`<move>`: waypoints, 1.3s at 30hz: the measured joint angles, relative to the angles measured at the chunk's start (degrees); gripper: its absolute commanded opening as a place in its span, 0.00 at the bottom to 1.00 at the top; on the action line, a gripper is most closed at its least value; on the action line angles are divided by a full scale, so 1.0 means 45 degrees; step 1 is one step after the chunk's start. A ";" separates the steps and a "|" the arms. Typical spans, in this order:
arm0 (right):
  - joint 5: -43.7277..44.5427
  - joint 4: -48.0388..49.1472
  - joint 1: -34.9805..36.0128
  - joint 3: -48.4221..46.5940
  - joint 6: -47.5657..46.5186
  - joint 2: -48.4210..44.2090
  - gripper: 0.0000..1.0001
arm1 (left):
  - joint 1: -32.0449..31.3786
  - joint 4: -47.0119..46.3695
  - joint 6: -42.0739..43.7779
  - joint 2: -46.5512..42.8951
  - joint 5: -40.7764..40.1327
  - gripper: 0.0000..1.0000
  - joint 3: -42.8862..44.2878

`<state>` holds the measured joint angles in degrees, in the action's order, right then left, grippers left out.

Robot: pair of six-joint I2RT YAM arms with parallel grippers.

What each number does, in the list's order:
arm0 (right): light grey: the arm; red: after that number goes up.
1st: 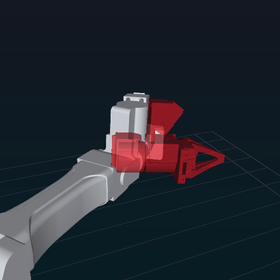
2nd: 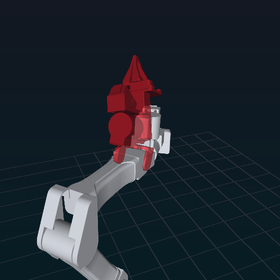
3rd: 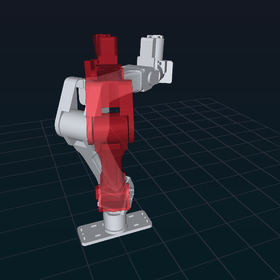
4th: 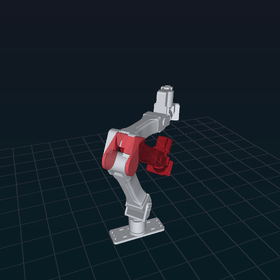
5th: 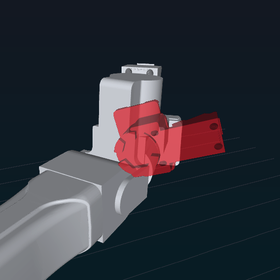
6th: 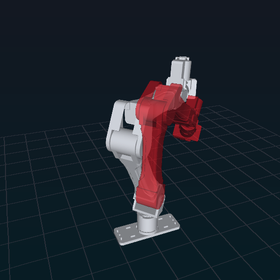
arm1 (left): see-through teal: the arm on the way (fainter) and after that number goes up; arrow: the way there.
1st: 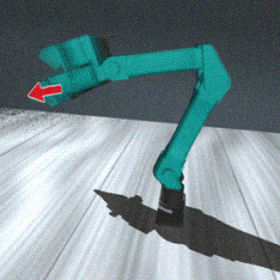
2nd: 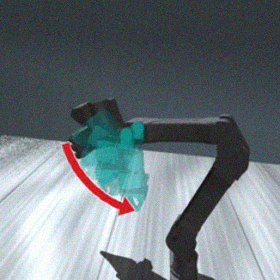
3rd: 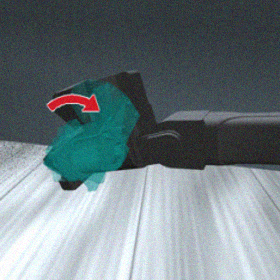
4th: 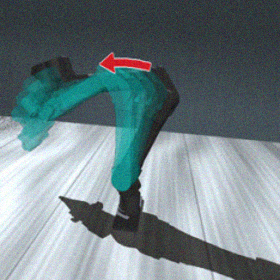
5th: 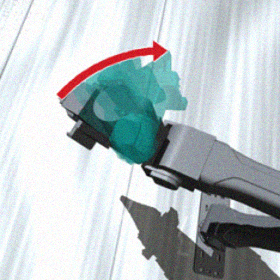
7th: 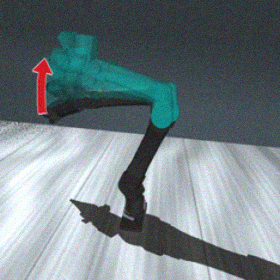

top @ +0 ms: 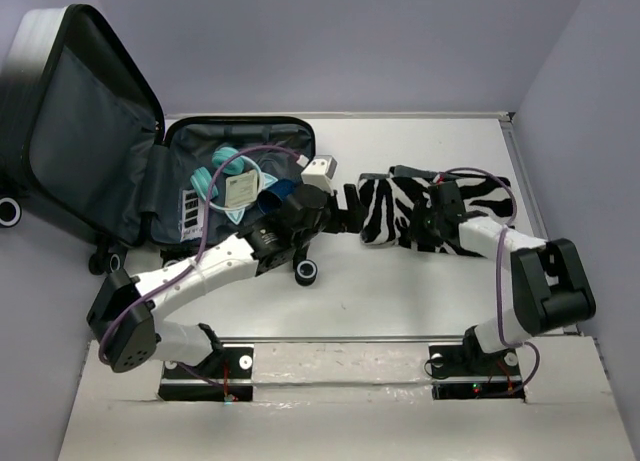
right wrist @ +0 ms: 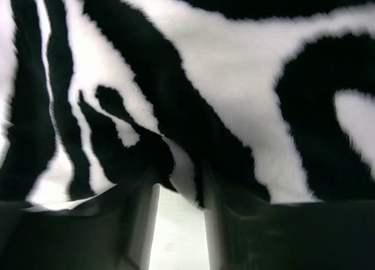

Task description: Pack the luggage

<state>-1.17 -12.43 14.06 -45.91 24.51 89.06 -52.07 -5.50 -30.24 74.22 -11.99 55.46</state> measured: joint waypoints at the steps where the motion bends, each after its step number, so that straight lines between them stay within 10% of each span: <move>1: -0.0223 -0.0019 0.0005 0.0544 0.0243 -0.0627 0.96 | -0.0010 0.0010 0.0029 0.0253 0.0029 0.99 0.0131; 9: -0.1141 -0.0850 -0.0306 0.1273 0.0607 -0.4240 1.00 | -0.0024 0.0641 0.0423 0.3784 0.0223 0.99 0.2506; 18: -0.0204 -0.0913 -0.4381 0.0641 0.0962 -0.6674 1.00 | -0.0024 0.2045 0.0763 0.8145 0.0170 0.99 0.5464; 30: -0.0078 -0.0884 -0.9301 0.1826 0.2375 -0.6727 1.00 | 0.0908 0.2948 0.0797 1.0705 0.0879 0.99 0.7980; 39: -0.0121 -0.0680 -1.0030 0.2676 0.2841 -0.6280 1.00 | 0.1146 0.2147 0.0495 1.2060 0.3084 0.99 0.9039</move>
<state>-1.72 -15.49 -31.07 -33.87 37.30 60.80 -46.92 4.16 -28.01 128.49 1.89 96.14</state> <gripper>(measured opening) 0.995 0.990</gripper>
